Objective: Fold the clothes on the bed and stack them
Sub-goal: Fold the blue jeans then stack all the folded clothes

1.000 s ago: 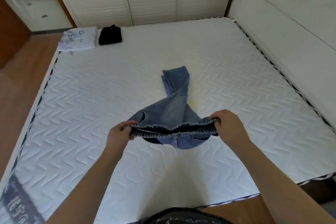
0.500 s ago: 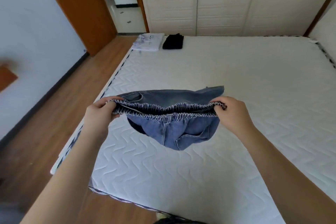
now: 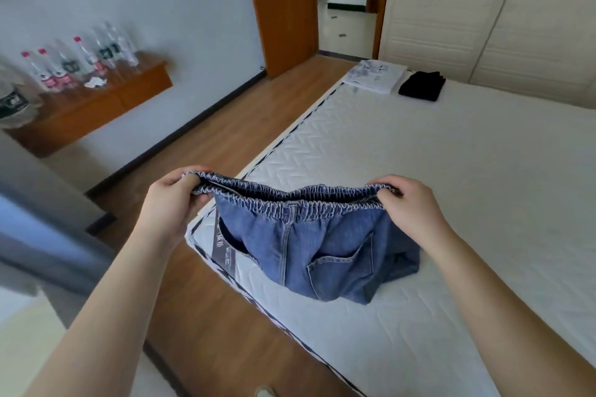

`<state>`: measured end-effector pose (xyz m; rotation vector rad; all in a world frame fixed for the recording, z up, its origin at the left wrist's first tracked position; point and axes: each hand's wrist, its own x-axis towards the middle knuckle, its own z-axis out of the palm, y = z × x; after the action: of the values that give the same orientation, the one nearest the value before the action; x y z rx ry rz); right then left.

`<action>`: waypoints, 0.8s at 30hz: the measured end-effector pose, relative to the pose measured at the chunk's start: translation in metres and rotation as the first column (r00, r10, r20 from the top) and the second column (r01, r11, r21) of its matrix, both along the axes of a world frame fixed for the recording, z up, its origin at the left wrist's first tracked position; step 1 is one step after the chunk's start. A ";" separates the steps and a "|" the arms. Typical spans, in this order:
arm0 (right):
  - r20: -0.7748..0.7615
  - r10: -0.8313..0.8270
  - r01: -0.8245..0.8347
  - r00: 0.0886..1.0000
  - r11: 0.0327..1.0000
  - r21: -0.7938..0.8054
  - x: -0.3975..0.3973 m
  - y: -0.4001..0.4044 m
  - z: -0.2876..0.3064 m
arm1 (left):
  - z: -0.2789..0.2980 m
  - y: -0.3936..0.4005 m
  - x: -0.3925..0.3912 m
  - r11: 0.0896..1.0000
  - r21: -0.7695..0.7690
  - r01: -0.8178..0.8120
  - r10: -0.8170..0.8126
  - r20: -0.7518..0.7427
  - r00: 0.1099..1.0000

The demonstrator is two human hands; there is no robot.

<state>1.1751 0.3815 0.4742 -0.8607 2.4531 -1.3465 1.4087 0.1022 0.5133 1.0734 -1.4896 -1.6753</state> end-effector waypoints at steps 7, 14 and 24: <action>0.097 0.276 -0.284 0.956 0.956 0.080 0.044 -0.087 -0.013 | -0.013 -0.078 0.060 0.997 -0.010 0.082 -0.082 -0.040 0.996; -0.054 0.474 -0.434 0.879 0.842 0.320 0.077 -0.165 -0.038 | -0.033 -0.157 0.093 0.987 0.056 0.153 -0.148 -0.086 0.985; -0.263 0.244 -0.216 0.933 0.968 0.131 0.072 -0.259 -0.041 | -0.051 -0.237 0.109 0.903 0.035 0.429 -0.426 -0.062 0.902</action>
<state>1.2476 0.1221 0.4331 -1.3449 2.4919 -1.0743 1.5179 -0.1350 0.4620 0.7487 -1.7497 -2.0267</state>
